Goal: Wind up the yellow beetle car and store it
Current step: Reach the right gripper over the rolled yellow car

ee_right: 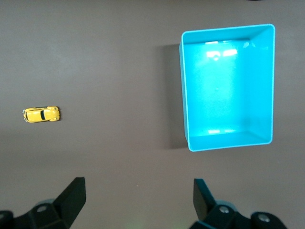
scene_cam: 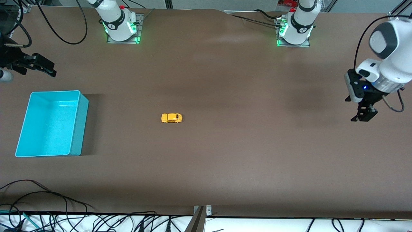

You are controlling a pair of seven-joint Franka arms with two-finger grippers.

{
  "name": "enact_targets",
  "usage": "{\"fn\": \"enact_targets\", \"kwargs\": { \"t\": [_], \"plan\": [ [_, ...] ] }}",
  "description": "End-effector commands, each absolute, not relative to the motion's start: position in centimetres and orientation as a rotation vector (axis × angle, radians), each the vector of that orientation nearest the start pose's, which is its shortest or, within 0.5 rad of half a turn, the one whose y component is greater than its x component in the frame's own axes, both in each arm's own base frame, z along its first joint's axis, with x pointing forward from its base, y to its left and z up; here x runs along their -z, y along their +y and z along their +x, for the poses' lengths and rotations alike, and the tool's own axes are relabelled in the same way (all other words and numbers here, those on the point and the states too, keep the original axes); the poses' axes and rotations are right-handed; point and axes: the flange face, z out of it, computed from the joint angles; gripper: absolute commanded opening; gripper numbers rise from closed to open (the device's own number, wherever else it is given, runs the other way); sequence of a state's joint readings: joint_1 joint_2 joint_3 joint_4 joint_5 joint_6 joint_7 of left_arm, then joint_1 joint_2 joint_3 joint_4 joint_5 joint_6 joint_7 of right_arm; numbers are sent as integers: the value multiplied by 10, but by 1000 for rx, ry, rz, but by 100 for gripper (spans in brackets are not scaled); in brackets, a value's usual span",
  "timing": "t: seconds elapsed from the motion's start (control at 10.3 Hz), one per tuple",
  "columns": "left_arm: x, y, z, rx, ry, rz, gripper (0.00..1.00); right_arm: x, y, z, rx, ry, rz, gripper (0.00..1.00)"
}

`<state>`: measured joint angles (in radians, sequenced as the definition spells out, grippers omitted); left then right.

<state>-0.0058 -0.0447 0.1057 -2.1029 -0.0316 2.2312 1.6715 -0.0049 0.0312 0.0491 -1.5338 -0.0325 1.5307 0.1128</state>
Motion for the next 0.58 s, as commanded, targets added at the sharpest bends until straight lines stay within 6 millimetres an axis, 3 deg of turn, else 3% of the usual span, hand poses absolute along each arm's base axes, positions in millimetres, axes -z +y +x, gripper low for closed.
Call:
{"fn": "enact_targets", "kwargs": {
  "t": [0.0, 0.19, 0.29, 0.48],
  "plan": [
    [-521, 51, 540, 151, 1945, -2427, 100, -590, 70, 582, -45, 282, -3171, 100],
    [-575, 43, 529, 84, 1777, -2605, 100, -556, 100, 601, -42, 530, -3136, 100],
    [-598, 41, 522, 38, 1629, -2702, 100, -538, 135, 604, -35, 665, -3114, 100],
    [-639, 13, 510, -64, 1234, -2866, 100, -499, 184, 608, -55, 1020, -3035, 100]
  ]
}}
